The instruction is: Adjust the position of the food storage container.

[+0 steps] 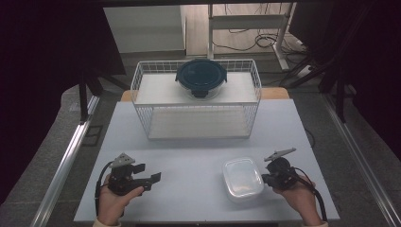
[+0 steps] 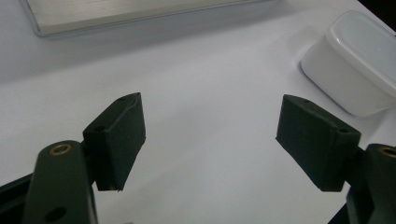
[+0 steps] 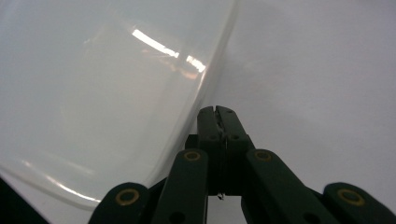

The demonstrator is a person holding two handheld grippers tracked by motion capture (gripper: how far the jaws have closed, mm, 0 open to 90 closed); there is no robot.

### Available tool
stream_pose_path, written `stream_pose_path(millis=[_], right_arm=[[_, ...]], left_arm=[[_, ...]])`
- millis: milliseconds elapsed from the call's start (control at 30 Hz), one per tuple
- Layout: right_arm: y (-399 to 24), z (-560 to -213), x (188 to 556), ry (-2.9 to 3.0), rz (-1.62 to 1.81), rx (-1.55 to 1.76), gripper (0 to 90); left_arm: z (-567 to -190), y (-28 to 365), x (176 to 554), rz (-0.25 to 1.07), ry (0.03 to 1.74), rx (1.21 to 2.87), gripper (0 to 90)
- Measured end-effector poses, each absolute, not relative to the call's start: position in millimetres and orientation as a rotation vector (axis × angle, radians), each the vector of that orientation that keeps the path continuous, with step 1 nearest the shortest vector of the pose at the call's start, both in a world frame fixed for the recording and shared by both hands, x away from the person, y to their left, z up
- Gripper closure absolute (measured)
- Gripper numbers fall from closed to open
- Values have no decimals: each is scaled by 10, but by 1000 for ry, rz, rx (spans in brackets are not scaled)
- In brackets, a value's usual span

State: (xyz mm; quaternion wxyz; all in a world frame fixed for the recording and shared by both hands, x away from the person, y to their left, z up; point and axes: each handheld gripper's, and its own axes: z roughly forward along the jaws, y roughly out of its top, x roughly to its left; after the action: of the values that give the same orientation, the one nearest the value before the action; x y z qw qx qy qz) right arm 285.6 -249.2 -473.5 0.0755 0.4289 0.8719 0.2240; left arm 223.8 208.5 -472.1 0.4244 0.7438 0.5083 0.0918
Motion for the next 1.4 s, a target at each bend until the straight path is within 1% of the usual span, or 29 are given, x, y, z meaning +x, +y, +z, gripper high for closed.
stream_pose_path(millis=[400,900,1167,1300,1400], right_arm=[[-2187,-4761,2728,2709,719,1224,886],[-1789,-4786,2758,2725,770,1135,886],[-1438,-4839,2807,2758,750,1049,886],[-1364,-4856,2796,2774,735,1010,886],[-1393,-4839,2789,2758,756,1017,886]], left_arm=[[-4728,2080,2239,226,1274,1858,234],[-4745,2070,2246,225,1275,1866,235],[-4754,2067,2247,224,1277,1867,235],[-4751,2075,2246,225,1280,1865,235],[-4745,2084,2243,227,1280,1862,235]])
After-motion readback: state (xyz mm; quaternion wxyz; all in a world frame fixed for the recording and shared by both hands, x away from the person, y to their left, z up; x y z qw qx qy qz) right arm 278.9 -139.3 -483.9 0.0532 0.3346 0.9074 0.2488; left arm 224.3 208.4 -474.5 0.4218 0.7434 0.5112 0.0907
